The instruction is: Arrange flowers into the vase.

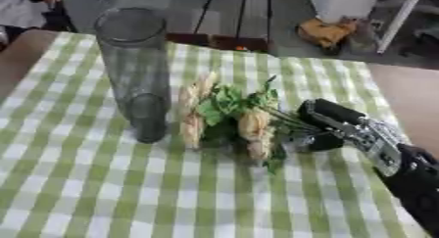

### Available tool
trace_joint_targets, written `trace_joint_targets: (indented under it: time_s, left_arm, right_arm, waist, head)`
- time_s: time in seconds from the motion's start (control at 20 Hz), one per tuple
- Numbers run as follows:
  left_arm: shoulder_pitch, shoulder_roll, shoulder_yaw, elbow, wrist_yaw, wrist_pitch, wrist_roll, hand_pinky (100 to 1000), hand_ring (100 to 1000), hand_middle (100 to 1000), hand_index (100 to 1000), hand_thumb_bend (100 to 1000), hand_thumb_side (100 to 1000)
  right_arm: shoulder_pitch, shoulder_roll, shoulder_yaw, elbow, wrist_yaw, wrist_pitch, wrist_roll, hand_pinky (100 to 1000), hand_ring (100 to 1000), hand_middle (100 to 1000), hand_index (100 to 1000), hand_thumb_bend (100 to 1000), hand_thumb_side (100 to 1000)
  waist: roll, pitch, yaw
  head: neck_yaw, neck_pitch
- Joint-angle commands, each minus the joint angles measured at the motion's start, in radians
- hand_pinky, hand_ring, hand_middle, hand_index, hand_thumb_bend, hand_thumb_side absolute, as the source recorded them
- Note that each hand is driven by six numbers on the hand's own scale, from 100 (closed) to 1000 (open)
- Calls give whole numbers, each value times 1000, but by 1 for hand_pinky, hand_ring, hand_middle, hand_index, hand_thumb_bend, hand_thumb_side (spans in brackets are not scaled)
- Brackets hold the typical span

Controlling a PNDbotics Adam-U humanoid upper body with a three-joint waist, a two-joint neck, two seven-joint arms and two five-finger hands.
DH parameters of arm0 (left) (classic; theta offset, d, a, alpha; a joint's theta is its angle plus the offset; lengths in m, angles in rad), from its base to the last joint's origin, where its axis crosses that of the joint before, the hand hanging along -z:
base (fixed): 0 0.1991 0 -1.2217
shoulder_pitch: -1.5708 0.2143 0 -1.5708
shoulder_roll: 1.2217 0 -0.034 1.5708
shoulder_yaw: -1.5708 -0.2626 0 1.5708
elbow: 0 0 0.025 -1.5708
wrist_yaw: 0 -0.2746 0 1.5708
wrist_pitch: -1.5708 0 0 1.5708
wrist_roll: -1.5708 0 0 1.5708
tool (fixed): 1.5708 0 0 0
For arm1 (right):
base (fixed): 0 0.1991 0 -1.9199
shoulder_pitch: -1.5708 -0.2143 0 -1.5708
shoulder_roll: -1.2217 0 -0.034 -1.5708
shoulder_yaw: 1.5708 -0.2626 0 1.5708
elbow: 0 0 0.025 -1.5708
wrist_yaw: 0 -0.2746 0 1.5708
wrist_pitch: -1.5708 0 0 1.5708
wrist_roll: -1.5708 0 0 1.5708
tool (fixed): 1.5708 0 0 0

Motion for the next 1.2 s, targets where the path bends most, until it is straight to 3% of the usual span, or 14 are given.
trace_joint_targets:
  time_s: [0.05, 0.35, 0.75, 1.2]
  left_arm:
    - [-11, 7, 0, -14, 1, 3, 0, 509, 829, 934, 954, 100, 830]
    - [-10, 6, 0, -14, 1, 7, 0, 509, 829, 935, 955, 100, 833]
    - [-8, 5, 0, -14, 0, 9, 1, 509, 829, 934, 955, 100, 830]
    - [-6, 6, -1, -14, 0, 11, 1, 509, 830, 935, 955, 100, 829]
  right_arm:
    - [-12, -29, -18, -29, -38, 7, -37, 100, 100, 100, 150, 100, 508]
    - [-14, -21, -33, -46, -153, 24, -109, 100, 100, 100, 100, 100, 394]
    - [-32, -16, -59, -118, -320, 90, -95, 100, 100, 100, 100, 100, 340]
    - [-100, 7, -88, -228, -522, 233, -44, 100, 100, 100, 100, 100, 277]
  waist:
    - [6, -16, 0]
    - [8, -19, -1]
    - [12, -27, -2]
    - [15, -32, -4]
  head:
    - [-1, -13]
    - [2, -35]
    - [11, -65]
    - [12, -38]
